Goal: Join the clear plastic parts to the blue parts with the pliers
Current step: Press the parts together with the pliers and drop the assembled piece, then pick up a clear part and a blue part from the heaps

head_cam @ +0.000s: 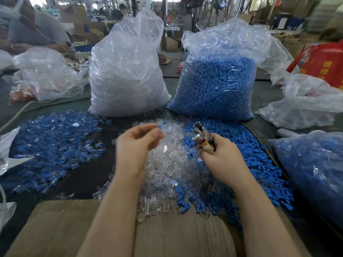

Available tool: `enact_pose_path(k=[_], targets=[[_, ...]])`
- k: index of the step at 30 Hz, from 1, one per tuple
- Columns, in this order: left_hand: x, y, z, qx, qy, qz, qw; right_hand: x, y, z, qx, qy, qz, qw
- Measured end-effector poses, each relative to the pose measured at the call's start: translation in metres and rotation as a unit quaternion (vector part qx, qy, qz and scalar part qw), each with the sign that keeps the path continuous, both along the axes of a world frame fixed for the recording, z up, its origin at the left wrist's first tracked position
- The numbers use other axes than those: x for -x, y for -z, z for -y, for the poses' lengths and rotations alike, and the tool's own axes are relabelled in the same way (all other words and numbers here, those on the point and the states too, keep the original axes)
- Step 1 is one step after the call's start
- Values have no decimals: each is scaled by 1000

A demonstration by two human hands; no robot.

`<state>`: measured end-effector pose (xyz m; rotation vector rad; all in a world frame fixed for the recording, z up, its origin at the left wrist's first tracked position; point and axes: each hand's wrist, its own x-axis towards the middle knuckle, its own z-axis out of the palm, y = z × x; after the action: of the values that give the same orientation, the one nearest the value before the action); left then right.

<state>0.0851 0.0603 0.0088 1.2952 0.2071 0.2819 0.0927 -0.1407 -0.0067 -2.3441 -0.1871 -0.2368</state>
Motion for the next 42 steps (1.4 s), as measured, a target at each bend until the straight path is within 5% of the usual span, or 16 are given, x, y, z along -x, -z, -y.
enact_pose_path(k=[3, 9, 15, 20, 27, 37, 42], targets=[[-4, 12, -44, -4, -141, -55, 988, -4, 4, 10, 66, 69, -11, 995], [-1, 41, -100, -286, -325, -188, 882, -6, 10, 21, 195, 134, -60, 970], [7, 39, -98, -384, -286, -223, 849, -5, 13, 23, 220, 161, -95, 958], [6, 17, -87, -500, -186, -304, 789, -5, 13, 22, 229, 170, -102, 953], [6, 9, -82, -476, 11, -352, 806, -5, 13, 21, 220, 177, -101, 954], [1, 18, -71, -471, -25, -273, 839, -4, 16, 7, 230, 134, -100, 959], [2, 15, -55, -380, -31, -177, 907, -2, 15, 4, 232, 126, -131, 956]])
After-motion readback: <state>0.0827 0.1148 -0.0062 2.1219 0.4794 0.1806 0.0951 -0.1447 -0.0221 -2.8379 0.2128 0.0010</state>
